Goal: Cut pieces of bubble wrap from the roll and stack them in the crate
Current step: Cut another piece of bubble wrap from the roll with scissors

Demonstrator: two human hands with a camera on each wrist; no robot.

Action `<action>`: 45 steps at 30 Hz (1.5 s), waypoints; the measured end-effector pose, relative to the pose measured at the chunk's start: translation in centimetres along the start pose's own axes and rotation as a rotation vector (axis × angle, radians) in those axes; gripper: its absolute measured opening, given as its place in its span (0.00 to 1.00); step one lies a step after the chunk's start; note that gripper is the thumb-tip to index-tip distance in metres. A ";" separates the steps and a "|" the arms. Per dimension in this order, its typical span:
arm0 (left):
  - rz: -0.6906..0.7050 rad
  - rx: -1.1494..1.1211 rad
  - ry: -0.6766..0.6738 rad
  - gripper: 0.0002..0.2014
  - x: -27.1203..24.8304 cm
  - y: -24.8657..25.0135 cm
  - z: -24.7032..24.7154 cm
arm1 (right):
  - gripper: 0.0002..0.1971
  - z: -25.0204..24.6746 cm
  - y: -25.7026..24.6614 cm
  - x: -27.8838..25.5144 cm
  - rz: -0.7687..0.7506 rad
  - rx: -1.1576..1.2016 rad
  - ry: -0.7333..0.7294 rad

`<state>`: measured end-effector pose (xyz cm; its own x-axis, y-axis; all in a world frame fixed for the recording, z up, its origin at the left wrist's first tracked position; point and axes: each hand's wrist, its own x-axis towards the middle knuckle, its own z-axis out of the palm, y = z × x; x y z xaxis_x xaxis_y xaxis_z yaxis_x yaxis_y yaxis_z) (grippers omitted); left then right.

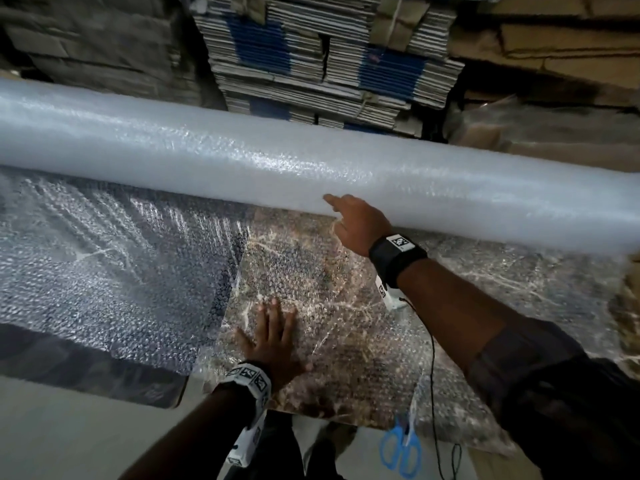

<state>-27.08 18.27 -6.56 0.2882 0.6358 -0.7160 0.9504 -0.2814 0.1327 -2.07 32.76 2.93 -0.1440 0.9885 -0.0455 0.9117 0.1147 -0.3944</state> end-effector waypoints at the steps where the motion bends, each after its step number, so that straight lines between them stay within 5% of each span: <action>1: 0.002 -0.005 0.001 0.58 0.0 0.0 0.0 | 0.30 -0.1 0.0 0.3 -0.006 -0.013 0.015; 16: -0.002 -0.012 -0.008 0.59 -0.5 0.1 -0.4 | 0.32 0.0 0.8 2.5 -0.007 -0.159 0.124; 24: 0.006 -0.018 0.016 0.60 -0.3 0.0 -0.1 | 0.37 1.7 2.5 -0.2 -0.056 -0.259 0.060; 29: 0.010 -0.035 0.013 0.60 -0.1 -0.2 0.1 | 0.31 2.5 2.5 -4.7 -0.074 -0.198 0.032; 34: 0.009 -0.041 0.022 0.57 -0.6 -0.1 -0.2 | 0.31 4.6 5.0 -13.6 0.147 -0.183 -0.073; 45: 0.029 -0.019 0.152 0.52 -1.2 -0.5 0.2 | 0.36 8.0 9.8 -31.6 0.710 -0.128 0.107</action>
<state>-27.92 17.47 -5.87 0.3284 0.7297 -0.5998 0.9431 -0.2885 0.1653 8.37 1.89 -6.83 0.5311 0.8324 -0.1585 0.8102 -0.5536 -0.1928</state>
